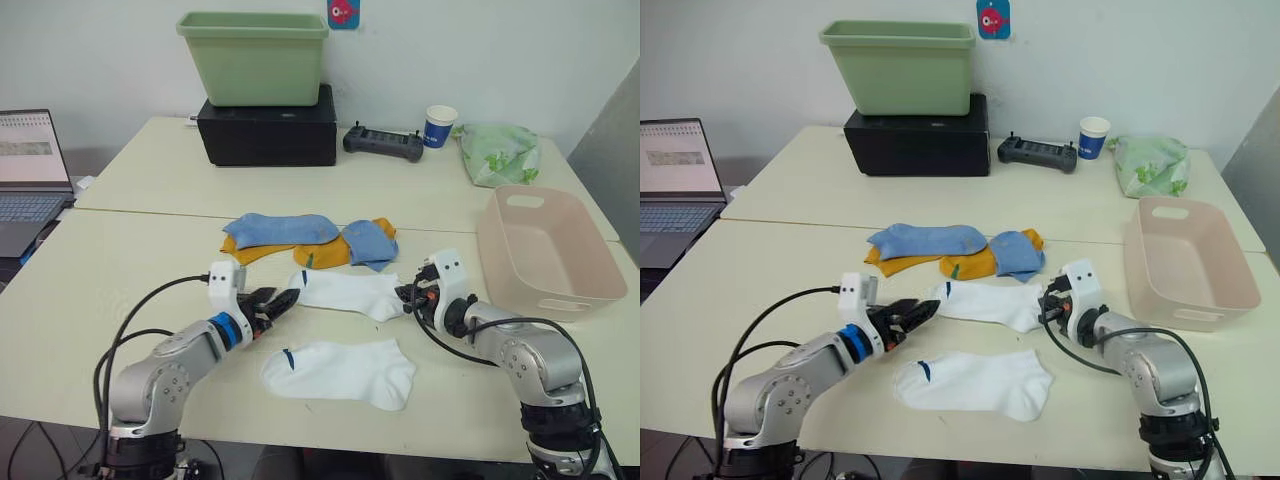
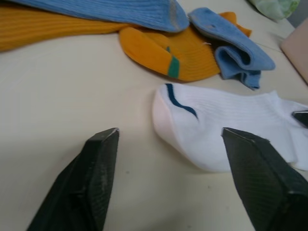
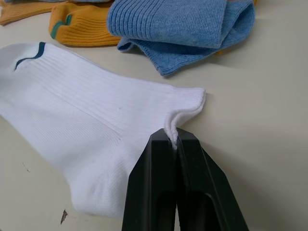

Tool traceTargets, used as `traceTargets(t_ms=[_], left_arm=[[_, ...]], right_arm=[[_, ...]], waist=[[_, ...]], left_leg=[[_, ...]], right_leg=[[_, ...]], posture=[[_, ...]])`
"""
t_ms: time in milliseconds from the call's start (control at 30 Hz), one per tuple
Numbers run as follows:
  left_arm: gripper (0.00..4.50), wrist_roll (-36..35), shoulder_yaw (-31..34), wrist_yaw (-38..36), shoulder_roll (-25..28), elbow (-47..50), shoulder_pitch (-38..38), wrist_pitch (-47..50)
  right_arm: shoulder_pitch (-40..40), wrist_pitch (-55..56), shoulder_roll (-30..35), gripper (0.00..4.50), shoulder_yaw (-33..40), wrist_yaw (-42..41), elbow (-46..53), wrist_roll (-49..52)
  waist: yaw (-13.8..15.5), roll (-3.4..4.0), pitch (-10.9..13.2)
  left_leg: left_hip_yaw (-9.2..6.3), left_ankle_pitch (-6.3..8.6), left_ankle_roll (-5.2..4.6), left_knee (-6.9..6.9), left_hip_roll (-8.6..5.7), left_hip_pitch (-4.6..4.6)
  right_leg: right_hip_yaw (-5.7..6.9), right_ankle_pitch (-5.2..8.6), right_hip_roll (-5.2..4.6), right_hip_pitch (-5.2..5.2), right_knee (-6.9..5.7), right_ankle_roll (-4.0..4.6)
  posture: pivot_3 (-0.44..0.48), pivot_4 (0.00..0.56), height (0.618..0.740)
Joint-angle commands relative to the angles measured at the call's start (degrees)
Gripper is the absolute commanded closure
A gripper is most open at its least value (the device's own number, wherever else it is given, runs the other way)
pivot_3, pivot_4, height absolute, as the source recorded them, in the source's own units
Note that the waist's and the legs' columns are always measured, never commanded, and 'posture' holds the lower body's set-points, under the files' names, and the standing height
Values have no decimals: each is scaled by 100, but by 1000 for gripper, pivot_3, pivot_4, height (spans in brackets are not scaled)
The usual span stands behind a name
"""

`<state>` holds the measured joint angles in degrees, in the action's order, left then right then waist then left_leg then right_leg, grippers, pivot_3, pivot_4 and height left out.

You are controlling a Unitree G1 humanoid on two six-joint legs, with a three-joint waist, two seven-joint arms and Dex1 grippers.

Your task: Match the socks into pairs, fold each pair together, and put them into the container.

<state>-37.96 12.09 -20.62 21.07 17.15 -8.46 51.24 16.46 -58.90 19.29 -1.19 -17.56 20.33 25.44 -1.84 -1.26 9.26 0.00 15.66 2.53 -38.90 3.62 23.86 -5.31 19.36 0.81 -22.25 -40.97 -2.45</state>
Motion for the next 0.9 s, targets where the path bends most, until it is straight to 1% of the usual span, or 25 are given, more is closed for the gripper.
traceTargets(t_ms=[33, 167, 267, 367, 600, 700, 767, 800, 900], left_arm=[[29, 149, -204, -61, 109, -231, -324, 19], [29, 447, -689, -288, 169, -640, -654, -111], [29, 656, -828, -194, 90, -1070, -924, -96], [625, 750, -949, -303, 70, -1335, -1121, -44], [2700, 908, -1140, -511, 53, -1476, -1226, 57], [3619, 945, -1272, -639, 95, -1326, -1126, 89], [4254, 931, -1237, -661, 102, -1245, -1081, 117], [4471, 901, -1150, -619, 84, -1186, -1060, 137], [4471, 733, -918, -603, 59, -937, -985, 192]], right_arm=[[4, 81, 50, 4500, 1, -59, 297, 11], [27, 114, 92, 4500, -88, -98, 278, -21], [50, 122, 88, 4500, -120, -103, 268, -28], [53, 148, 107, 4500, -134, -134, 243, -39], [52, 216, 121, 4500, -152, -164, 195, -79], [31, 232, 103, 4500, -140, -162, 210, -101], [22, 225, 82, 4500, -139, -156, 250, -115], [18, 242, 72, 4500, -116, -151, 282, -117], [29, 235, 25, 4500, -6, -137, 375, -52]], waist=[[2, 0, 0], [11, 0, 0], [19, 1, 0], [19, 1, -1], [23, 1, -1], [24, 1, -1], [24, 1, -1], [23, 1, -1], [18, 1, -1]], left_leg=[[0, 0, 0, 0, -1, 0], [0, 0, 0, 0, -1, 1], [0, 0, 1, 0, -2, 0], [0, 0, 1, 0, -3, -1], [0, 0, 1, 0, -3, 0], [0, 0, 1, 0, -2, 0], [0, -1, 1, 0, -2, 0], [0, 0, 1, 0, -2, 0], [0, 0, 1, 0, -1, 0]], right_leg=[[0, 0, 0, 0, 1, 0], [1, 0, -1, 1, 4, 0], [2, 0, -1, 2, 4, 0], [3, 0, -2, 4, 3, 0], [4, 0, -3, 5, 5, 0], [4, 0, -3, 5, 5, 0], [3, 0, -3, 5, 5, 0], [3, 0, -3, 5, 6, 0], [2, 0, -3, 4, 6, 0]], posture=[[0, 150, 696], [0, 150, 696], [0, 150, 696], [0, 150, 696], [0, 150, 696], [0, 150, 696], [0, 150, 696], [0, 150, 696], [0, 150, 696]])
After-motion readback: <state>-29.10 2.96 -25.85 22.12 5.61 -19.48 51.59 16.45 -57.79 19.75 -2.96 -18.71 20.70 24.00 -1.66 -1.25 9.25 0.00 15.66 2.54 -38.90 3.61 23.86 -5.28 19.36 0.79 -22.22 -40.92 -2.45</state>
